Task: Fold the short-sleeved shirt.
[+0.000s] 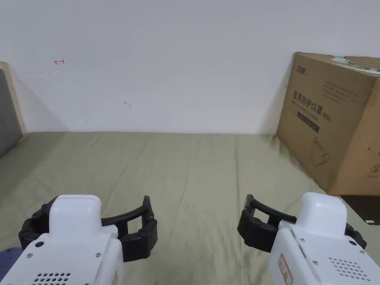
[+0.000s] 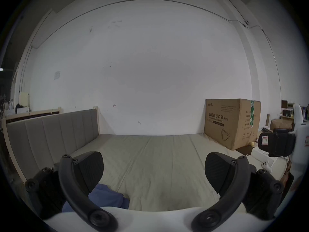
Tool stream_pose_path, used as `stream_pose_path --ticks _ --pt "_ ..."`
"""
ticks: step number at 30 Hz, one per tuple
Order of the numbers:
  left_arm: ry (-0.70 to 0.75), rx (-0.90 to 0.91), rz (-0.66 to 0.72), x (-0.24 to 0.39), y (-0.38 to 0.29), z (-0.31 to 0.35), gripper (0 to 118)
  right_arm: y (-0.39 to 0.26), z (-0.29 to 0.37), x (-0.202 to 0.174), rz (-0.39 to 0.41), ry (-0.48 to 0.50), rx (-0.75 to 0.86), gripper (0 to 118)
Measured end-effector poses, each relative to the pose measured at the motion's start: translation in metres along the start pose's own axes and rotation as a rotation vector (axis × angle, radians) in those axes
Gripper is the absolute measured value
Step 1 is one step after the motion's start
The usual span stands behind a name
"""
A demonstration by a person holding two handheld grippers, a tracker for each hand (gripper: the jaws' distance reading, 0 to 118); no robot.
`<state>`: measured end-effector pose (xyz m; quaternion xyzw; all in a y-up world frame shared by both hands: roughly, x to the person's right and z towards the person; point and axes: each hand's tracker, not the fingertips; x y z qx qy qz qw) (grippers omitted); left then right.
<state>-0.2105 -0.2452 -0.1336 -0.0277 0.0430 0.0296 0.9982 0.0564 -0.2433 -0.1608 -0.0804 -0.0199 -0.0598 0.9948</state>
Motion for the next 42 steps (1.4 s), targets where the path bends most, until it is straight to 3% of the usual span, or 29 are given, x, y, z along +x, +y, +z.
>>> stream_pose_path --ticks 5,6,7,8,9,10,11,14,25,30,36,39,42 --pt "-0.045 0.058 0.001 -0.005 -0.003 0.008 117 0.0 0.004 -0.004 0.06 -0.021 0.005 114" --pt "-0.039 0.046 -0.005 -0.003 -0.002 0.008 116 0.0 0.005 -0.004 0.071 -0.035 0.022 107" --pt "-0.047 0.032 -0.015 -0.003 -0.001 0.008 108 -0.001 0.006 -0.005 0.083 -0.049 0.034 89" --pt "-0.056 0.037 -0.014 -0.002 -0.002 0.009 89 -0.001 0.006 -0.006 0.091 -0.072 0.036 65" --pt "-0.062 0.04 -0.01 -0.002 -0.002 0.009 57 -0.001 0.004 -0.006 0.096 -0.079 0.029 43" --pt "-0.052 0.033 -0.005 0.0 0.0 0.008 15 0.0 0.003 -0.004 0.094 -0.075 0.02 21" --pt "-0.034 0.023 0.001 0.0 0.0 0.006 4 0.0 0.003 -0.002 0.088 -0.072 0.01 15" --pt "-0.056 0.016 0.024 -0.003 0.0 0.005 0 -0.001 0.004 0.002 0.061 -0.058 0.007 0" --pt "-0.02 -0.03 0.07 -0.021 0.007 0.002 0 0.002 0.004 -0.014 0.114 -0.008 -0.01 0" --pt "-0.001 -0.025 0.095 -0.044 0.015 0.015 0 0.005 0.001 -0.038 0.127 0.09 -0.025 0" --pt "0.285 -0.046 0.056 -0.11 0.017 0.047 0 -0.009 -0.008 -0.098 0.144 0.325 -0.101 0" --pt "0.386 -0.086 0.125 -0.144 0.01 0.061 0 -0.019 -0.008 -0.127 0.205 0.405 -0.123 0" --pt "0.454 -0.131 0.183 -0.17 -0.001 0.067 0 -0.026 -0.009 -0.146 0.217 0.456 -0.143 0"
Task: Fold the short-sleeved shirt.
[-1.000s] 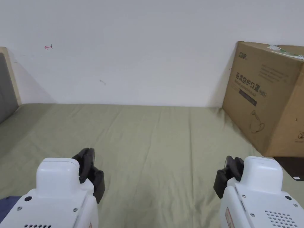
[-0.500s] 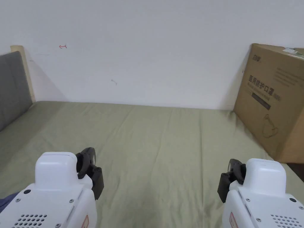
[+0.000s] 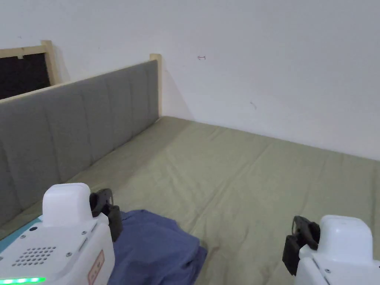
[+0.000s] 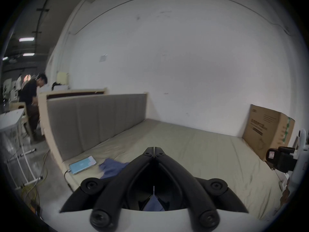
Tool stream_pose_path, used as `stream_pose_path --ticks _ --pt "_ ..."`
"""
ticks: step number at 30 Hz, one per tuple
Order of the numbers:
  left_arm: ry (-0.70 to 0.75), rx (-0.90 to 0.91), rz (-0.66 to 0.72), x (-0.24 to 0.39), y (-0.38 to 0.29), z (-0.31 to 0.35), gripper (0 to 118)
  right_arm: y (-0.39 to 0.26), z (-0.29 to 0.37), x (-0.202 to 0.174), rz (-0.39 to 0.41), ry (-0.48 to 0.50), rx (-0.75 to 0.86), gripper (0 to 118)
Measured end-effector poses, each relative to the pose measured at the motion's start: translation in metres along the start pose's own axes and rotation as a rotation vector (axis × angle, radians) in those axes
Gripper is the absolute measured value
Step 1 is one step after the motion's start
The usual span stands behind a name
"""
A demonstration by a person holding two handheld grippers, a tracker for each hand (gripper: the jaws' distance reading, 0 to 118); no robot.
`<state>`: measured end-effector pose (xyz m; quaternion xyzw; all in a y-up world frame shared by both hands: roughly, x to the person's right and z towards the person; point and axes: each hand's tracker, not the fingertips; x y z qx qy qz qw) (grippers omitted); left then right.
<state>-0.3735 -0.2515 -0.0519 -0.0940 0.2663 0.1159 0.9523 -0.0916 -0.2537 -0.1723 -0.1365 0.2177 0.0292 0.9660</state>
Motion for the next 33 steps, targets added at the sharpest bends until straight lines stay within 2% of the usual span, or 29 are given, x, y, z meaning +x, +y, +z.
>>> stream_pose_path --ticks 5,8,10,11,12,13,14,15,20,21,22,23,25,27,30,31,33 --pt "0.017 -0.109 -0.02 -0.015 -0.015 -0.025 0 -0.004 -0.014 -0.015 0.033 0.033 -0.044 0" --pt "-0.021 -0.272 -0.047 -0.013 -0.032 -0.058 0 -0.011 -0.02 -0.015 0.032 0.042 -0.085 0" --pt "-0.029 -0.331 -0.067 -0.01 -0.052 -0.081 5 -0.017 -0.024 -0.014 0.02 0.049 -0.122 0" --pt "-0.005 -0.359 -0.083 -0.008 -0.065 -0.094 20 -0.021 -0.025 -0.013 0.018 0.051 -0.139 0" --pt "0.004 -0.385 -0.091 -0.01 -0.076 -0.108 43 -0.025 -0.027 -0.012 0.019 0.05 -0.154 0" --pt "0.006 -0.438 -0.085 -0.011 -0.088 -0.121 80 -0.029 -0.028 -0.011 0.027 0.046 -0.171 0" --pt "-0.009 -0.496 -0.072 -0.011 -0.1 -0.133 104 -0.033 -0.031 -0.009 0.042 0.044 -0.191 0" --pt "-0.021 -0.514 -0.051 -0.013 -0.11 -0.14 114 -0.038 -0.034 -0.007 0.054 0.04 -0.209 0" --pt "0.059 -0.756 -0.053 -0.024 -0.167 -0.199 113 -0.048 -0.045 0.0 0.044 0.038 -0.27 0" --pt "0.071 -0.834 -0.054 -0.024 -0.176 -0.206 110 -0.049 -0.047 0.001 0.043 0.039 -0.279 0" --pt "0.072 -0.912 -0.039 -0.024 -0.187 -0.213 94 -0.051 -0.048 0.002 0.045 0.039 -0.288 0" --pt "0.101 -0.854 -0.081 -0.023 -0.193 -0.21 92 -0.052 -0.049 0.002 0.046 0.037 -0.293 0" --pt "0.073 -0.833 -0.063 -0.027 -0.184 -0.216 89 -0.055 -0.053 0.004 0.042 0.032 -0.308 0" --pt "0.071 -0.828 -0.049 -0.03 -0.176 -0.218 67 -0.058 -0.056 0.006 0.022 0.035 -0.328 0" --pt "0.098 -0.832 0.055 -0.045 -0.171 -0.214 18 -0.062 -0.059 0.009 -0.028 0.051 -0.355 0" --pt "0.097 -0.837 0.089 -0.05 -0.171 -0.216 5 -0.063 -0.059 0.009 -0.035 0.054 -0.357 0" --pt "0.074 -0.858 0.179 -0.065 -0.174 -0.219 4 -0.064 -0.058 0.009 -0.031 0.054 -0.362 0"
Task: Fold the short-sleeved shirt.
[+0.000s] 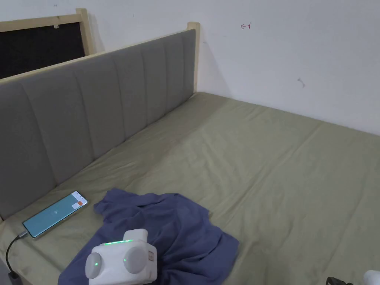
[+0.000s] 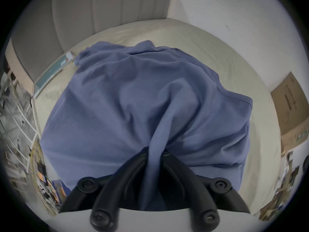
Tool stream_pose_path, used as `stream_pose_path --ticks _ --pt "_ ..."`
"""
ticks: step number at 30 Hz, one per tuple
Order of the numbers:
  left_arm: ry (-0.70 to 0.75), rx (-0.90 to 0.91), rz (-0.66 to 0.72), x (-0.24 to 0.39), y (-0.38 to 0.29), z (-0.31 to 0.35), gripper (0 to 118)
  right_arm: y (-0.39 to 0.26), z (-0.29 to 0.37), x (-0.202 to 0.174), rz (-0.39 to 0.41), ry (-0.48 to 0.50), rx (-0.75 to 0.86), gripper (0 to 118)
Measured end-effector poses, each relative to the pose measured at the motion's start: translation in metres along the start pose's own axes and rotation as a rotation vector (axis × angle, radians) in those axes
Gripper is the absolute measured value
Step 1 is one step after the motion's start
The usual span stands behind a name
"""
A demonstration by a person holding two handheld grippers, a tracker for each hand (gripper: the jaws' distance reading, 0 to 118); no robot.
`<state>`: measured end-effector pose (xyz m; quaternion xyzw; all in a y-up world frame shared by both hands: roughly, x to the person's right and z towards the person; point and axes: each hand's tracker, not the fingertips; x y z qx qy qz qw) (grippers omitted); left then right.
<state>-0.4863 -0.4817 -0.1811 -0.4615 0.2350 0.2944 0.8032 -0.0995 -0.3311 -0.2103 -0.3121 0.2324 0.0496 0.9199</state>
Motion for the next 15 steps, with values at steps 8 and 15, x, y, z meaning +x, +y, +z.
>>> stream_pose_path --ticks 8,15 --pt "-0.113 0.01 0.145 -0.001 0.014 0.041 3 0.0 0.01 0.021 -0.026 -0.046 0.01 0" --pt "-0.324 0.107 0.158 0.047 0.027 0.114 3 -0.002 0.029 0.064 -0.107 -0.104 0.031 0"
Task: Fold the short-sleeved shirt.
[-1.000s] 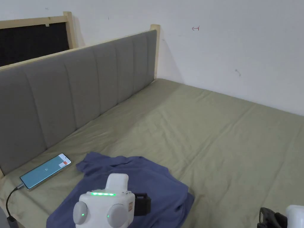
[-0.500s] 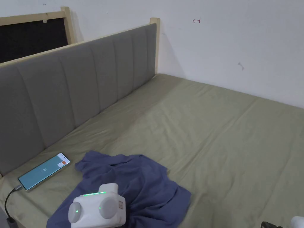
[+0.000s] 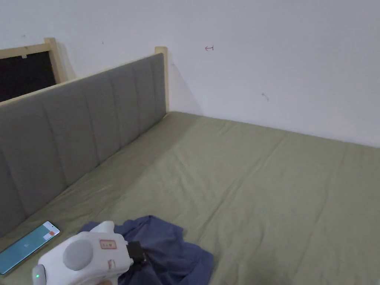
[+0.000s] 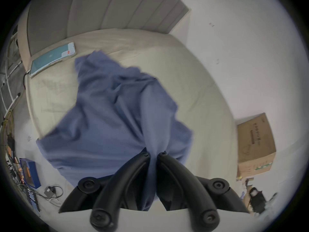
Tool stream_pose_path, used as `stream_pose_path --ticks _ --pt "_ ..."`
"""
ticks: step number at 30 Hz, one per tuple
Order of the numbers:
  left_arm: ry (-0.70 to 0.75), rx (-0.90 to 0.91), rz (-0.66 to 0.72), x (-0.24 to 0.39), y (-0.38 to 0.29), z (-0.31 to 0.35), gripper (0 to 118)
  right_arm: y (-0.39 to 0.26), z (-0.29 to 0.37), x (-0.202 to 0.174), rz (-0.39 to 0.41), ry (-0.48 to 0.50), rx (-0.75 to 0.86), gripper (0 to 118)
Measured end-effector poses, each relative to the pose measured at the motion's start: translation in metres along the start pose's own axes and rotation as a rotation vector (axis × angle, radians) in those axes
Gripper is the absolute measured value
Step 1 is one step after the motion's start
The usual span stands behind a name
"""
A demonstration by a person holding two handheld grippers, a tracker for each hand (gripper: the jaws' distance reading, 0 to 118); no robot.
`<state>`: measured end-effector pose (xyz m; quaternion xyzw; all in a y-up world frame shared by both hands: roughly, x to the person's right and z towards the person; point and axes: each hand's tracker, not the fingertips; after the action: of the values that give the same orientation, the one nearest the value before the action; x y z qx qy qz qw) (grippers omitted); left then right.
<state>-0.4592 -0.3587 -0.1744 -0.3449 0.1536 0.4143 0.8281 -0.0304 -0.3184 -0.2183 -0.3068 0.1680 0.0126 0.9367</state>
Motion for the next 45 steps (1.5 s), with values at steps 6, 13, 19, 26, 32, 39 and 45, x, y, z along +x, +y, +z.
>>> stream_pose_path --ticks 6,13,19,26,32,39,45 --pt "-0.161 0.043 -0.268 0.122 0.008 0.008 3 -0.001 0.031 0.058 -0.149 -0.077 0.06 0" --pt "-0.512 -0.064 -0.487 0.271 -0.053 0.009 3 -0.007 0.079 0.122 -0.278 -0.214 0.128 0" --pt "-0.711 -0.215 -0.715 0.355 -0.15 -0.008 3 -0.022 0.104 0.159 -0.305 -0.363 0.13 0" --pt "-0.347 -0.633 -0.761 0.31 -0.293 -0.154 3 -0.05 0.114 0.183 -0.359 -0.413 0.066 0" --pt "-0.259 -0.694 -0.73 0.271 -0.333 -0.19 6 -0.057 0.105 0.193 -0.36 -0.433 0.013 0" --pt "-0.347 -0.628 -0.68 0.274 -0.291 -0.161 105 -0.053 0.091 0.185 -0.361 -0.395 -0.008 0" --pt "-0.276 -0.417 -0.537 0.23 -0.198 -0.113 90 -0.046 0.077 0.163 -0.311 -0.352 -0.016 0"
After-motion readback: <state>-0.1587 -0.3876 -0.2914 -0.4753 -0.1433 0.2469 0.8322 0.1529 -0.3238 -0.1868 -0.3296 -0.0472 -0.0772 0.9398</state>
